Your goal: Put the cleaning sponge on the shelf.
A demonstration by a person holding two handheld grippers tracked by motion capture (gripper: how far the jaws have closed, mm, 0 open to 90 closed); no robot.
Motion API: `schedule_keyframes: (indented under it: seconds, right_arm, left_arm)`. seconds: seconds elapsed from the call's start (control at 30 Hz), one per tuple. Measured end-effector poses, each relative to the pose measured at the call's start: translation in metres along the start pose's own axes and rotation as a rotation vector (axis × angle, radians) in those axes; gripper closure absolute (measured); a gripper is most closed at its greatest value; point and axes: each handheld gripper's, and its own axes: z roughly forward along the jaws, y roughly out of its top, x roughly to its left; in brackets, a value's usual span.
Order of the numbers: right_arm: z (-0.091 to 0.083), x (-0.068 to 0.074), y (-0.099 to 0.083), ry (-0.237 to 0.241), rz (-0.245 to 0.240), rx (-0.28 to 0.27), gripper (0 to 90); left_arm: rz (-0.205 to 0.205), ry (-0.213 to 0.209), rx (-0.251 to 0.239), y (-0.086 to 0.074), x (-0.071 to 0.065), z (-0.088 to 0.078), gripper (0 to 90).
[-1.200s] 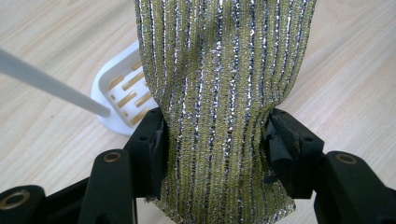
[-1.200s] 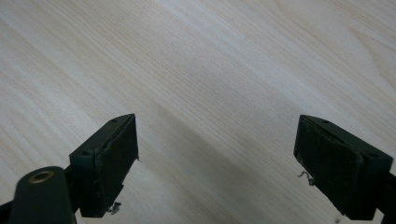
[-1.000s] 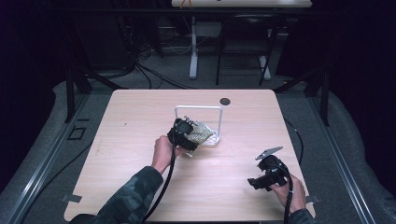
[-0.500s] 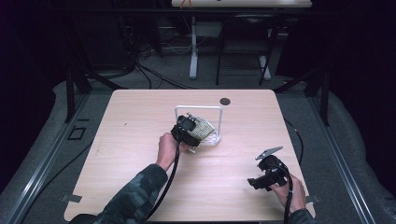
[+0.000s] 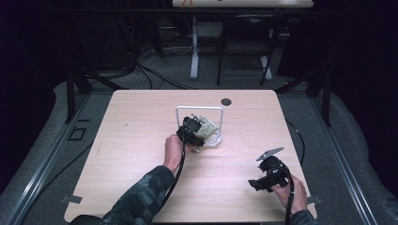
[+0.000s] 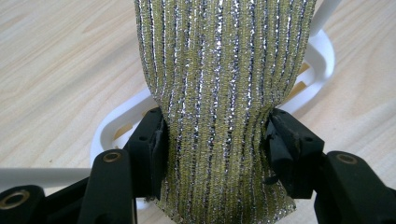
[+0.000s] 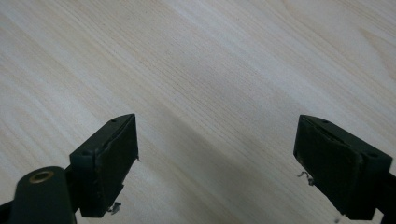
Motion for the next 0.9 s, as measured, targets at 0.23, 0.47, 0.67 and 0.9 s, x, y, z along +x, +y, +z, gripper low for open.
schedule_keyframes:
  seconds: [0.23, 0.47, 0.67, 0.9]
  right_arm:
    - [0.001, 0.0, 0.0, 0.001, -0.007, 0.0, 13.3]
    - [0.001, 0.0, 0.0, 0.014, -0.002, -0.005, 13.4]
    - [0.001, 0.002, 0.0, 0.023, -0.003, -0.001, 13.5]
    - [0.0, 0.002, 0.0, 0.024, -0.01, -0.003, 13.5]
  left_arm:
    - [0.001, 0.024, -0.004, 0.006, -0.001, 0.009, 43.1]
    - [0.002, 0.063, 0.009, 0.01, -0.004, 0.02, 38.4]
    - [0.025, 0.103, 0.008, 0.011, -0.008, 0.02, 30.9]
    - [0.021, 0.103, -0.004, 0.011, -0.009, 0.019, 22.8]
